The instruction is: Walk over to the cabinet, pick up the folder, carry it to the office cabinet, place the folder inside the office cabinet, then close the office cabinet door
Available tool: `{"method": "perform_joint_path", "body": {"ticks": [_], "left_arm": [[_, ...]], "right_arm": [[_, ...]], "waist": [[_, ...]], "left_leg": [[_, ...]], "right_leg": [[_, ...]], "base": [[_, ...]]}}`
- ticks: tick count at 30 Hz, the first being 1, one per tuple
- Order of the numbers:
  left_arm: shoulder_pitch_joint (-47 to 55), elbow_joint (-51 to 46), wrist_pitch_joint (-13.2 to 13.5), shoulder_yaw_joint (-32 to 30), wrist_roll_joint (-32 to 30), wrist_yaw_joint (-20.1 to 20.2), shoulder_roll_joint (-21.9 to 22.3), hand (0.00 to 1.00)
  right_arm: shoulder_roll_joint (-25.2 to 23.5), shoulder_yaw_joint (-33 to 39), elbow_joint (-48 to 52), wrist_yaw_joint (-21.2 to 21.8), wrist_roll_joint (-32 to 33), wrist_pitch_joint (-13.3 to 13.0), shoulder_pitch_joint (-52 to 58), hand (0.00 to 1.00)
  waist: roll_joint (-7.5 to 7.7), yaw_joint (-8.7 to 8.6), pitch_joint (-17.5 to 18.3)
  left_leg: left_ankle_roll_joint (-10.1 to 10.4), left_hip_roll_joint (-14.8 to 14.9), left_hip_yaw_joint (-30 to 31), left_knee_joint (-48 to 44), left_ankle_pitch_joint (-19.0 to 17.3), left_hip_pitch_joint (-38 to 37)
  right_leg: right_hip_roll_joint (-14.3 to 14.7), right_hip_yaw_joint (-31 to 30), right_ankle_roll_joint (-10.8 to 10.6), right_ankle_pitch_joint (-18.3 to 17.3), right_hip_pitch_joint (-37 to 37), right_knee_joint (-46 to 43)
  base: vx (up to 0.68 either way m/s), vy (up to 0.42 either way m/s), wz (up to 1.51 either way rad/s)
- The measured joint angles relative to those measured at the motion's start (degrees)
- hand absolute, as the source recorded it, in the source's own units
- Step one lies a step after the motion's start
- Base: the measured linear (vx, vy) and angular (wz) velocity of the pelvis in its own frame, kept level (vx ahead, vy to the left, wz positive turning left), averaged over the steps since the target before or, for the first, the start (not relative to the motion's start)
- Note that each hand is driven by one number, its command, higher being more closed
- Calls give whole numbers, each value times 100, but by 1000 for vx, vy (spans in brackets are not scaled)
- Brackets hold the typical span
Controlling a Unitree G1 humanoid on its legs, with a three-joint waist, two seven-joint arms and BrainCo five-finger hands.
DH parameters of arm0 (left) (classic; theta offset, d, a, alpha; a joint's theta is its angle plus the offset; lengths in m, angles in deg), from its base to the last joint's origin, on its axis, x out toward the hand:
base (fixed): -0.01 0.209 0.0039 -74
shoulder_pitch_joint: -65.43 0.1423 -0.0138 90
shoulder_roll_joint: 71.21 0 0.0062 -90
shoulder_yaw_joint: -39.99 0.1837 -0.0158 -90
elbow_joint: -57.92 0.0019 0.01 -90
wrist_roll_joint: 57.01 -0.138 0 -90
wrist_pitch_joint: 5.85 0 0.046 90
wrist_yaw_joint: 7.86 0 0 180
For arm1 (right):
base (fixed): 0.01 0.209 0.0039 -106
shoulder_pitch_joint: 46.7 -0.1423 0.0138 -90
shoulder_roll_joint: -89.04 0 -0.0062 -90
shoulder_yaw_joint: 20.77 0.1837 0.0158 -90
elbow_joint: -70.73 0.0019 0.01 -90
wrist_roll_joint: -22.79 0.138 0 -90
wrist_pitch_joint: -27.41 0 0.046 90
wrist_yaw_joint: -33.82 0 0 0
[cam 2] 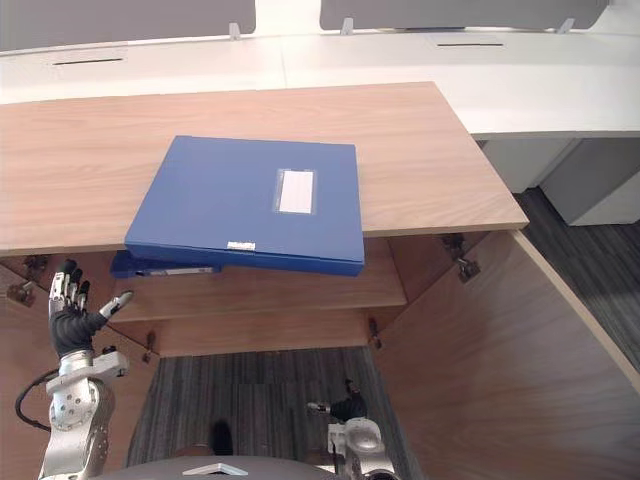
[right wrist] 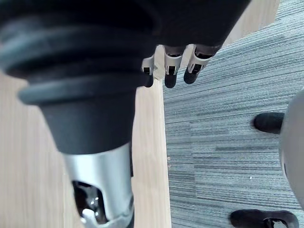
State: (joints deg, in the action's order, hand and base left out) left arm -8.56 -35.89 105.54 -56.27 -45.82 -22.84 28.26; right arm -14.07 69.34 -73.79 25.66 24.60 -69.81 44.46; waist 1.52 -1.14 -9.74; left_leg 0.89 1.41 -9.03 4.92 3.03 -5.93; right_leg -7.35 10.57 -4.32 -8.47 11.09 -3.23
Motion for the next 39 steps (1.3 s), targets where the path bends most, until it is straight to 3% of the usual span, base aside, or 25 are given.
{"method": "perform_joint_path", "body": {"ticks": [5,13,17,25,31,39], "left_arm": [[93,-437,17,83,209,207,116,0],[190,-1546,84,126,67,145,145,0],[6,-2039,167,207,-538,-13,-132,0],[-714,-2048,200,1161,-1359,-99,-998,0],[-1524,-2017,200,1976,-2149,-38,-1844,0],[-2220,-1741,171,2707,-3670,0,-2195,0]], "right_arm": [[25,1,1,1,0,5,67,0],[131,-160,-50,14,-2,6,154,0],[215,-232,-57,46,1,-2,197,0],[280,-441,-41,178,0,-51,196,0],[346,-607,-39,187,0,-60,190,0],[393,-683,-49,187,-1,-112,154,0]], "waist": [[-3,17,1],[-15,59,8],[-74,40,44],[-189,-95,163],[-182,-188,274],[-199,-369,376]], "left_leg": [[-10,-18,209,0,93,97],[-2,-26,349,-35,154,127],[2,-4,328,-37,171,143],[27,58,258,-34,221,82],[60,159,85,-1,247,-4],[72,196,11,0,254,-6]], "right_leg": [[6,142,19,-22,4,-6],[19,199,17,-22,42,-28],[44,90,17,-22,-8,-84],[93,-126,23,-27,-49,-194],[169,-355,25,-24,-120,-260],[198,-434,23,-13,-162,-259]], "base": [[-72,-22,19],[-36,-16,9],[-26,-13,-2],[-56,-13,-5],[-66,-16,-15],[-26,-10,-5]]}}
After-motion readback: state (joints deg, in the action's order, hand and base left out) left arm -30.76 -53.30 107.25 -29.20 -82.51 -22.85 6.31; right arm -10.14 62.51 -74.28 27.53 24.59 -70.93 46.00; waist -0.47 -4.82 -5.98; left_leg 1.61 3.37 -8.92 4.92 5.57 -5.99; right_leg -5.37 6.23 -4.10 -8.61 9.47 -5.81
